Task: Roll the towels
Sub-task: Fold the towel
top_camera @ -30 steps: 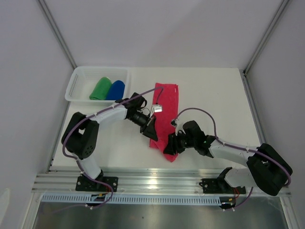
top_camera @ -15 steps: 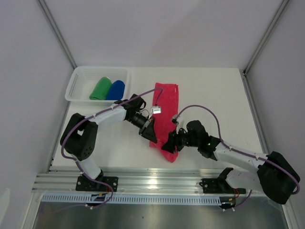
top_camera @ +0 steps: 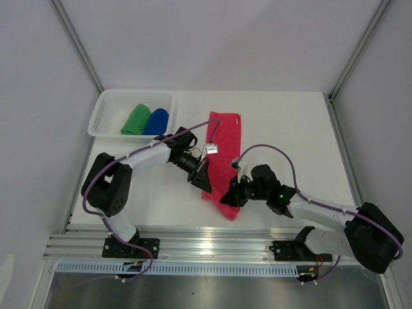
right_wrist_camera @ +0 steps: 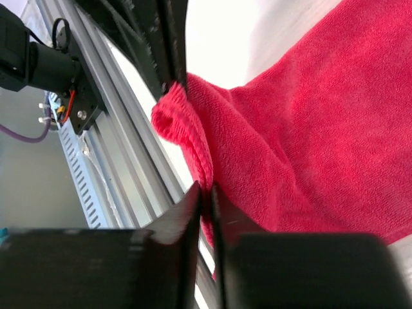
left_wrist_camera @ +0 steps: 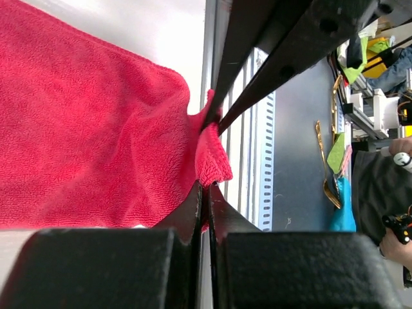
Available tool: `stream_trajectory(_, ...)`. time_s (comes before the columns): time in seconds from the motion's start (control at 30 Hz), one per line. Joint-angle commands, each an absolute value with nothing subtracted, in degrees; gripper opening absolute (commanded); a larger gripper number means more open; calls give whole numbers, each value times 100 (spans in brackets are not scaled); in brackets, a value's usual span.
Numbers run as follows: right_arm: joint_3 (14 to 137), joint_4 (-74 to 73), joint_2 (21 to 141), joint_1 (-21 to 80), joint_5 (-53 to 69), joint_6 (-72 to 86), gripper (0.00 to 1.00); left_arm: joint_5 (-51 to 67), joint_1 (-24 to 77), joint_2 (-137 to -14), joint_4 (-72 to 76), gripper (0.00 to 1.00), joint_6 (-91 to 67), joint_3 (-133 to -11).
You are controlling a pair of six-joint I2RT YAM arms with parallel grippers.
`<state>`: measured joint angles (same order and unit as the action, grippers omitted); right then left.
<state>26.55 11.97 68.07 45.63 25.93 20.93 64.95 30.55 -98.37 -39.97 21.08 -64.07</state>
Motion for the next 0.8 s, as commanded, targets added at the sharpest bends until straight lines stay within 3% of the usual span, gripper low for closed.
stream_trajectory(0.0,2470,1292,6452,4570,2479,2293,9,6355,3006,-9799,-3946,1,2232,-6521)
stream_trajectory(0.03,2470,1301,6416,4562,2444,2303,6,6328,3006,-9878,-3998,1,2232,-6539)
stream_trajectory(0.1,2496,1309,6398,4562,2408,2242,1,6319,2997,-9931,-4025,16,2259,-6583)
stream_trajectory(0.13,2548,1318,6433,4562,2426,2215,0,6302,3014,-9940,-4008,32,2311,-6592)
stream_trajectory(0.17,2575,1318,6460,4553,2434,2189,0,6293,3023,-9949,-3999,38,2372,-6592)
stream_trajectory(0.27,2733,1213,6670,4535,2531,2066,0,6214,3129,-9975,-4069,51,2609,-6688)
stream_trajectory(0.47,2918,1125,6847,4526,2716,1890,0,6021,3305,-10055,-4069,59,2935,-6759)
stream_trajectory(0.53,2971,1064,6838,4483,2777,1855,0,5977,3357,-10046,-4104,66,3084,-6750)
stream_trajectory(0.7,3006,1073,6882,4324,2979,1846,0,5749,3533,-9993,-4175,66,3323,-6847)
stream_trajectory(0.77,3032,1037,6873,4324,2988,1767,0,5477,3568,-10011,-4114,59,3252,-6926)
